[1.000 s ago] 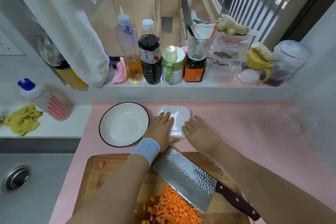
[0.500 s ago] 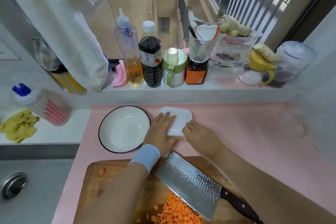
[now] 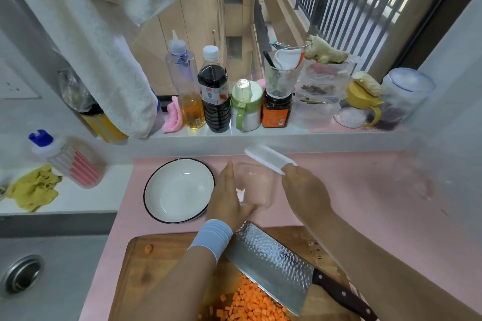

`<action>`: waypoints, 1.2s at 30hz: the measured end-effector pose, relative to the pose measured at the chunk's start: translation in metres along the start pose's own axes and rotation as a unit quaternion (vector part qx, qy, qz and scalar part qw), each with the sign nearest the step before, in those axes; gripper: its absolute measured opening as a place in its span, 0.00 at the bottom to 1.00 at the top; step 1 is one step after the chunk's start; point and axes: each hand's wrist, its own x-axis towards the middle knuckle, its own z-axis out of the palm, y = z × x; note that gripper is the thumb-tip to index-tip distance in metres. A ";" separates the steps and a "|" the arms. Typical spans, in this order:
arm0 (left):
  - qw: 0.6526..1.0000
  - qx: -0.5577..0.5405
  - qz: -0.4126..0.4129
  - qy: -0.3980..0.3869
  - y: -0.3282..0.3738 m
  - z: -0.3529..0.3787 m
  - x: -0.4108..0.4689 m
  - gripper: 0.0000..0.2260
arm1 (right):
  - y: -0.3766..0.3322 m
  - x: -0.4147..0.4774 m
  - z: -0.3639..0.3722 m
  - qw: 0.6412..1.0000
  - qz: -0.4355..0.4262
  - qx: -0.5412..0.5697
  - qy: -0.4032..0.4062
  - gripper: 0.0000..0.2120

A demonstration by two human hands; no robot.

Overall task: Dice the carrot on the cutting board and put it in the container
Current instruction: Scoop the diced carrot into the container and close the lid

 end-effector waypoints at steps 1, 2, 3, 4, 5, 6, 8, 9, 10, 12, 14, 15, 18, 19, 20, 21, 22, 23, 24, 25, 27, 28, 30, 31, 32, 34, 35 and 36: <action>0.999 0.031 0.010 -0.013 0.000 0.002 0.001 0.40 | 0.004 -0.004 -0.002 1.000 0.001 -0.025 -0.004 0.18; 0.994 0.097 0.042 -0.025 -0.002 0.004 0.001 0.30 | 0.007 -0.009 -0.002 0.999 0.002 -0.051 -0.011 0.19; 0.982 0.168 0.072 -0.045 -0.003 0.005 0.001 0.20 | 0.009 -0.015 -0.001 0.997 0.004 -0.072 -0.023 0.19; 0.973 0.207 0.086 -0.062 -0.004 0.005 0.000 0.15 | 0.012 -0.021 0.002 0.995 0.010 -0.088 -0.039 0.19; 0.968 0.220 0.092 -0.072 -0.005 0.007 -0.001 0.14 | 0.013 -0.028 0.005 0.994 0.014 -0.092 -0.061 0.20; 0.971 0.208 0.089 -0.076 -0.006 0.010 -0.001 0.14 | 0.015 -0.035 0.010 0.993 0.015 -0.085 -0.087 0.20; 0.978 0.175 0.074 -0.084 -0.008 0.013 -0.003 0.12 | 0.015 -0.046 0.021 0.987 0.018 -0.065 -0.144 0.21; 0.979 0.167 0.068 -0.094 -0.010 0.015 -0.004 0.11 | 0.013 -0.049 0.023 0.983 0.025 -0.056 -0.171 0.21; 0.979 0.162 0.060 -0.108 -0.011 0.016 -0.005 0.11 | 0.010 -0.051 0.024 0.981 0.018 -0.066 -0.183 0.20; 0.979 0.150 0.036 -0.133 -0.013 0.015 -0.007 0.11 | 0.004 -0.054 0.025 0.971 -0.007 -0.094 -0.219 0.13; 0.980 0.128 0.027 -0.150 -0.013 0.012 -0.010 0.09 | 0.003 -0.056 0.027 0.961 0.007 -0.090 -0.263 0.05; 0.981 0.118 0.032 -0.150 -0.012 0.010 -0.012 0.10 | 0.001 -0.057 0.024 0.954 0.021 -0.083 -0.288 0.08; 0.986 0.107 0.062 -0.109 -0.008 0.000 -0.023 0.16 | -0.005 -0.065 0.012 0.955 0.049 -0.051 -0.289 0.11; 0.987 0.109 0.073 -0.088 -0.007 -0.004 -0.029 0.17 | -0.007 -0.067 0.007 0.954 0.054 -0.047 -0.292 0.11; 0.988 0.115 0.078 -0.071 -0.004 -0.007 -0.035 0.17 | -0.009 -0.072 0.000 0.950 0.062 -0.044 -0.303 0.11; 0.987 0.123 0.083 -0.057 -0.003 -0.010 -0.043 0.16 | -0.011 -0.078 -0.008 0.943 0.073 -0.048 -0.323 0.10; 0.986 0.130 0.089 -0.046 -0.001 -0.012 -0.051 0.15 | -0.011 -0.084 -0.015 0.938 0.083 -0.052 -0.333 0.09; 0.986 0.134 0.093 -0.037 0.002 -0.014 -0.060 0.14 | -0.011 -0.092 -0.021 0.931 0.096 -0.057 -0.347 0.11; 0.986 0.134 0.095 -0.031 0.003 -0.015 -0.070 0.13 | -0.011 -0.102 -0.026 0.924 0.108 -0.059 -0.362 0.15; 0.986 0.133 0.095 -0.030 0.003 -0.016 -0.081 0.13 | -0.010 -0.114 -0.028 0.914 0.120 -0.059 -0.384 0.22; 0.986 0.135 0.085 -0.045 0.004 -0.018 -0.104 0.13 | -0.010 -0.138 -0.028 0.903 0.139 -0.041 -0.405 0.35; 0.986 0.134 0.081 -0.054 0.004 -0.019 -0.115 0.14 | -0.012 -0.148 -0.029 0.907 0.141 -0.035 -0.396 0.36; 0.986 0.129 0.080 -0.063 0.004 -0.021 -0.134 0.15 | -0.016 -0.162 -0.033 0.912 0.159 -0.024 -0.376 0.33; 0.987 0.125 0.079 -0.066 0.004 -0.023 -0.141 0.15 | -0.019 -0.167 -0.037 0.914 0.172 -0.011 -0.366 0.33; 0.987 0.122 0.075 -0.070 0.003 -0.025 -0.147 0.15 | -0.020 -0.172 -0.039 0.914 0.183 0.004 -0.361 0.35; 0.988 0.117 0.068 -0.077 0.002 -0.030 -0.158 0.16 | -0.020 -0.180 -0.042 0.913 0.192 0.046 -0.358 0.35; 0.988 0.114 0.067 -0.076 0.001 -0.033 -0.162 0.17 | -0.020 -0.184 -0.044 0.914 0.192 0.072 -0.351 0.33; 0.989 0.112 0.066 -0.072 0.000 -0.035 -0.165 0.17 | -0.022 -0.186 -0.049 0.916 0.187 0.100 -0.340 0.30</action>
